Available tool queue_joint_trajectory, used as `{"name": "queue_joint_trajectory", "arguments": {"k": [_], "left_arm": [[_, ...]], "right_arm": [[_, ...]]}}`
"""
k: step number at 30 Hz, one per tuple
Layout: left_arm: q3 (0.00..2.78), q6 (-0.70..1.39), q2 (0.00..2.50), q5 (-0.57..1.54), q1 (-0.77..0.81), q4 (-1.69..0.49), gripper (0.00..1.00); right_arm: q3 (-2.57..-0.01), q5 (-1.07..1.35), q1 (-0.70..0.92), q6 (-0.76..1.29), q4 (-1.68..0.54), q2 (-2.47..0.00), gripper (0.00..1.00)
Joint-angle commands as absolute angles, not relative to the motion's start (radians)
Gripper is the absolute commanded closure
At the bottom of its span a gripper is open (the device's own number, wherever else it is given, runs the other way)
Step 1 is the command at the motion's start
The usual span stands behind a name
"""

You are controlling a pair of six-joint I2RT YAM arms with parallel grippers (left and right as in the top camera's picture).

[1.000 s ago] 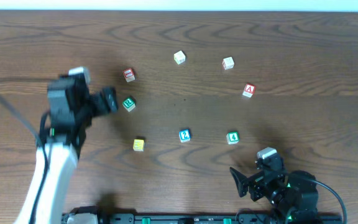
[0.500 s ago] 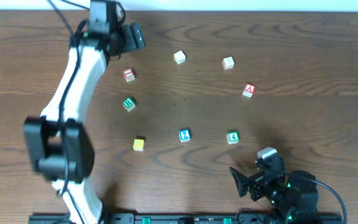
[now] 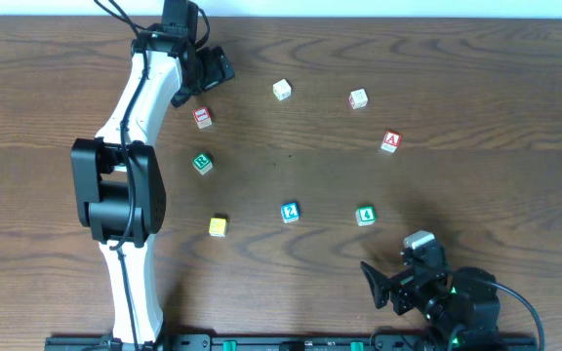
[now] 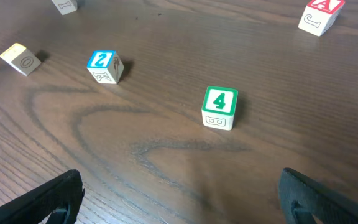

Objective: Spell out Ai2
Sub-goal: 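Reach the left gripper to the red 'I' block and grasp it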

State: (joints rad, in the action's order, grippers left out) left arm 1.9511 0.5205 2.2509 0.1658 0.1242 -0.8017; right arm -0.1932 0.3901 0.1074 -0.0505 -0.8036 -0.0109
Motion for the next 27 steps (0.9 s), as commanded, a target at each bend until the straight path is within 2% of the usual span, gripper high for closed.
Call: {"name": "queue_joint_trajectory", "arguments": {"k": [1, 11, 17, 21, 22, 27], "left_arm": [[1.974, 0.569, 2.273, 0.084, 0.125, -0.873, 0.05], [1.964, 0.686, 2.302, 0.065, 0.127, -0.955, 0.05], [1.964, 0.684, 2.335, 0.039, 0.147, -0.957, 0.04], [1.964, 0.665, 2.336, 0.020, 0.147, -0.963, 0.00], [1.964, 0.665, 2.337, 0.020, 0.147, -0.965, 0.05], [1.964, 0.666, 2.350, 0.023, 0.161, -0.965, 0.10]], "right_arm": [[-0.189, 0.400, 0.099, -0.038, -0.805, -0.006, 0.01], [-0.189, 0.400, 0.099, -0.038, -0.805, -0.006, 0.01], [-0.189, 0.400, 0.099, -0.038, -0.805, -0.006, 0.01], [-0.189, 0.400, 0.099, -0.038, -0.805, -0.006, 0.00], [-0.189, 0.400, 0.099, -0.038, -0.805, -0.006, 0.01], [-0.189, 0.400, 0.099, -0.038, -0.805, -0.006, 0.01]]}}
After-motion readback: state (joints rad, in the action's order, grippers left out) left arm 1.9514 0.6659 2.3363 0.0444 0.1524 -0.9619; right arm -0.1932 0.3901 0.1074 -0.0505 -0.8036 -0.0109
